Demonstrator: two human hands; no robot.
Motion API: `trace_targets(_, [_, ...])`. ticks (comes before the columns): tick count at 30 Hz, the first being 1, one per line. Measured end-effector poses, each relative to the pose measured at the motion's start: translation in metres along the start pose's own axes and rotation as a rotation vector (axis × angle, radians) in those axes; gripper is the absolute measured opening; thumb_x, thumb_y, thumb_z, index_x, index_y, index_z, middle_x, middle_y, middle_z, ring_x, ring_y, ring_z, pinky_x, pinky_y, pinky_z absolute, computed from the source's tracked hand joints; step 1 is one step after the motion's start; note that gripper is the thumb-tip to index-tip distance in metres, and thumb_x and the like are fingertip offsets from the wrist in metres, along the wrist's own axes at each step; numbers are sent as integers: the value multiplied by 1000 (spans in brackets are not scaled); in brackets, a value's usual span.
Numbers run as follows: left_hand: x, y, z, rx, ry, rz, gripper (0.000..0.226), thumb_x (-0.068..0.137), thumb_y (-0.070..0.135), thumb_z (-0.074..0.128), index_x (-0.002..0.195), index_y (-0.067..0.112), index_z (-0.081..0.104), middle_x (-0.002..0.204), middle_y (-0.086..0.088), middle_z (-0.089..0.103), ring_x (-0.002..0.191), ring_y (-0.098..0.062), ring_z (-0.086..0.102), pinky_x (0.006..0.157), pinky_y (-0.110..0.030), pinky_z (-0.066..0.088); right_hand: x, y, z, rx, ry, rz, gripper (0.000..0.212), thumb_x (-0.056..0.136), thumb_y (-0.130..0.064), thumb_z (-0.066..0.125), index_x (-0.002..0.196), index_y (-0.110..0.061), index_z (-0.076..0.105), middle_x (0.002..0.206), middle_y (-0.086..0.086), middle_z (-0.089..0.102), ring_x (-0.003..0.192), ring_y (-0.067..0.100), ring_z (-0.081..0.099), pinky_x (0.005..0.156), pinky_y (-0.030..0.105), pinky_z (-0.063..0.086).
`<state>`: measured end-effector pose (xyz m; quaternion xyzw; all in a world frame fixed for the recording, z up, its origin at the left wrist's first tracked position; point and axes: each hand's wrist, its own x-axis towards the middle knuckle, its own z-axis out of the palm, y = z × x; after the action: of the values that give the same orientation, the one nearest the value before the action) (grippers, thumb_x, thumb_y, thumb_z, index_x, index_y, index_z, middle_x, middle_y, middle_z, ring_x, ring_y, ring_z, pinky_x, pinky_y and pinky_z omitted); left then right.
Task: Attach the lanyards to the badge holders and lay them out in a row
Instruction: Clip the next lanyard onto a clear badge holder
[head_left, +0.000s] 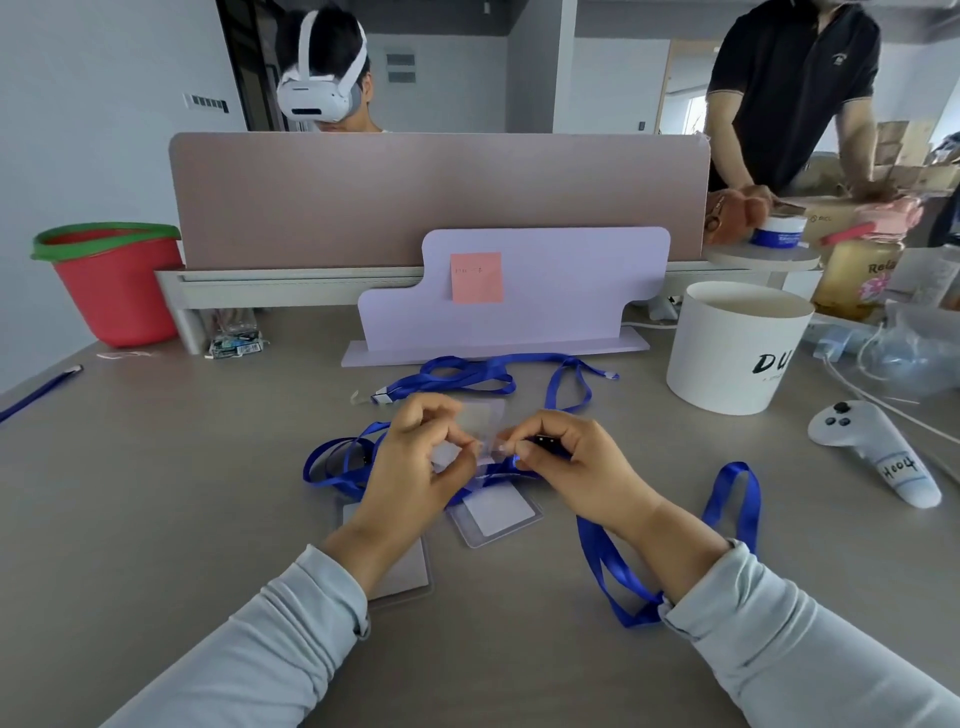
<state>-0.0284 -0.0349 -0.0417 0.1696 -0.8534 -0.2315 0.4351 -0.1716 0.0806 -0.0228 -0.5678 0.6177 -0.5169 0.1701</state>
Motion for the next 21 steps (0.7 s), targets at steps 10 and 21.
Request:
trace_targets(10, [3, 1, -11, 128, -82, 14, 38, 86, 36, 58, 116, 14, 53, 105, 13, 47, 102, -9, 45, 96, -47, 43, 0, -7, -9, 145, -112, 110, 20, 95, -2, 42, 84, -10, 55, 83, -6, 62, 80, 2, 65, 73, 19, 54])
trace_targets(21, [27, 28, 9, 348, -207, 315, 27, 89, 27, 37, 81, 10, 57, 78, -2, 55, 56, -16, 52, 49, -20, 37, -5, -9, -56, -485, 82, 129, 18, 90, -14, 54, 75, -21, 60, 71, -6, 62, 61, 4, 53, 60, 12, 41])
